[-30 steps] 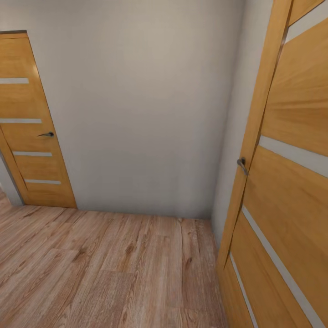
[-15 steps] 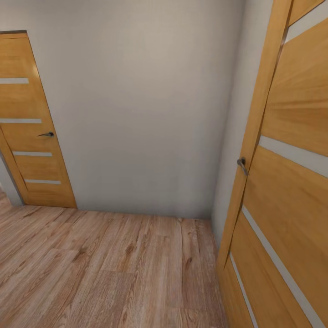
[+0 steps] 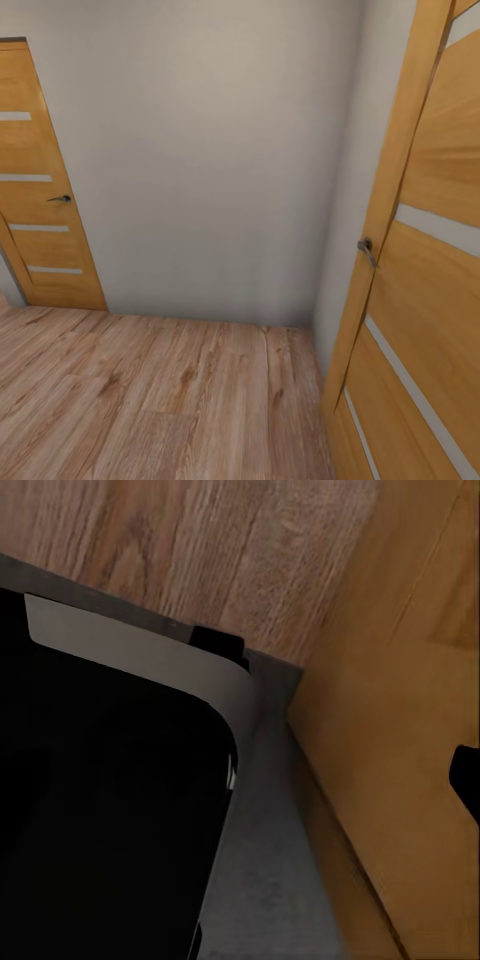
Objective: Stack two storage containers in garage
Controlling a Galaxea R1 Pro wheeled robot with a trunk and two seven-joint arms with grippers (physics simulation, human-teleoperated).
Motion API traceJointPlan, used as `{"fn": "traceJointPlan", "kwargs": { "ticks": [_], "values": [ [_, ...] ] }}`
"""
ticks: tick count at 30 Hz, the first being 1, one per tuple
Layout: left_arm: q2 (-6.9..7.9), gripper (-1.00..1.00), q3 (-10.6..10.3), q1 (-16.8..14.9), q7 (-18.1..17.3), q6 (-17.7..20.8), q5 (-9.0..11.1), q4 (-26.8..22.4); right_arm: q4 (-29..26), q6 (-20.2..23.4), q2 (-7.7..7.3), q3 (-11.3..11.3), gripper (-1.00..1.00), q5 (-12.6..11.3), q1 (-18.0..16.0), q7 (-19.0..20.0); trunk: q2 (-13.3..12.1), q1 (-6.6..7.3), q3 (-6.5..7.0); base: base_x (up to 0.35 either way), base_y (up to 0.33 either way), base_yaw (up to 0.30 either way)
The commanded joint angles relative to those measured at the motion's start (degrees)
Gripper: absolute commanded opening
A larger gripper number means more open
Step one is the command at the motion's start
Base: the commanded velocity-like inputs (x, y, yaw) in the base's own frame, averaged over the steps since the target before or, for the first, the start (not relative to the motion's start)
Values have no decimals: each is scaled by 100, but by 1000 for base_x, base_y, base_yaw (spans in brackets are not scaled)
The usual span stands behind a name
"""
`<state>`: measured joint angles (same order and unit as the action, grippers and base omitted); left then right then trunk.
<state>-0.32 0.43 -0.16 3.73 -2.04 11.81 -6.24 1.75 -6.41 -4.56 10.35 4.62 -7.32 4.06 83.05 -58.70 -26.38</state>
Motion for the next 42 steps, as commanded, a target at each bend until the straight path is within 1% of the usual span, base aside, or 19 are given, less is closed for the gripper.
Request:
{"fn": "traceJointPlan", "kwargs": {
  "ticks": [1,34,42],
  "values": [
    [-2,100,1,-2,14,-16,32,0,17,-36,-1,2,100,47,-7,3,3,-3,-6,318,0,0],
    [-3,100,1,-2,14,-16,32,0,11,-50,-19,2,100,73,-6,-2,3,-3,-6,320,0,0],
    [-3,100,1,-2,14,-16,32,0,13,-29,21,7,100,67,-8,-7,3,-3,-6,320,0,0]
  ]
}}
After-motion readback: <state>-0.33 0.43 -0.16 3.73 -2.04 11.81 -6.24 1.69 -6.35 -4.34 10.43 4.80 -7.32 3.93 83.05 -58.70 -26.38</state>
